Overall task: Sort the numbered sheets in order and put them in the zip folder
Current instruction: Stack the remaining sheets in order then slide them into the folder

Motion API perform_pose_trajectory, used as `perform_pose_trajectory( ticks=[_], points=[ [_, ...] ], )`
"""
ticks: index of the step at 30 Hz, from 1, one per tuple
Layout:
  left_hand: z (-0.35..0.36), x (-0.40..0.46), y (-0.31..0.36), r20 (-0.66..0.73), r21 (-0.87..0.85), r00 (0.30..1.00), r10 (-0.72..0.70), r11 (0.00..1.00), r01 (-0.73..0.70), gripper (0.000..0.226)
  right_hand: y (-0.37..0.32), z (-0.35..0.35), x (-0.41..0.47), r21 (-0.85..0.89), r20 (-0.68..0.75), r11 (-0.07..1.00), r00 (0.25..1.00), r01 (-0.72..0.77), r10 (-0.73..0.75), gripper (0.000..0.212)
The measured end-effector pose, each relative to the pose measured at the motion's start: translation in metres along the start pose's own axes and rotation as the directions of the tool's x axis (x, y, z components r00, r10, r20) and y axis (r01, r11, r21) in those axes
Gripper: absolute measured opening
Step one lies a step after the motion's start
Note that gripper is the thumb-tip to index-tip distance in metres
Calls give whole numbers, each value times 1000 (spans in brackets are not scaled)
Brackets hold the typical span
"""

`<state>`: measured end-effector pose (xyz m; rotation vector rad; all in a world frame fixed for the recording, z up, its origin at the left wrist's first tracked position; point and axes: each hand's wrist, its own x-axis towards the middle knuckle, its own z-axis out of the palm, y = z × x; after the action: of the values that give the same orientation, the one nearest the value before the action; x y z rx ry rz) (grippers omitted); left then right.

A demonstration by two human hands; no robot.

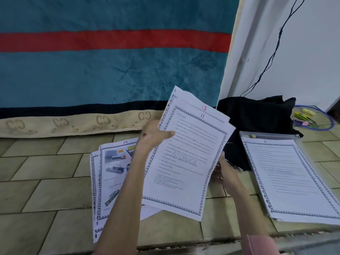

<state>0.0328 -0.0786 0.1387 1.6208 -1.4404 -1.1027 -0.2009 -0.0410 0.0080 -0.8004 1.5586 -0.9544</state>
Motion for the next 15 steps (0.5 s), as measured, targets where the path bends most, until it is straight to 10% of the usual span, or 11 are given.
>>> perform_pose_trajectory(
  ticks=[4,10,15],
  points=[
    [-27,-8,-27,-59,-199,994,-96,976,82,42,-14,19,-5,414,223,910,967,23,-125,69],
    [-49,-23,-85,-191,-259,942,-277,940,224,36,-19,72,-10,116,324,960,904,254,-279,34],
    [-70,-38,-137,-543,36,789,-288,931,364,52,-20,116,-1,-77,240,942,923,326,-300,25]
  ],
)
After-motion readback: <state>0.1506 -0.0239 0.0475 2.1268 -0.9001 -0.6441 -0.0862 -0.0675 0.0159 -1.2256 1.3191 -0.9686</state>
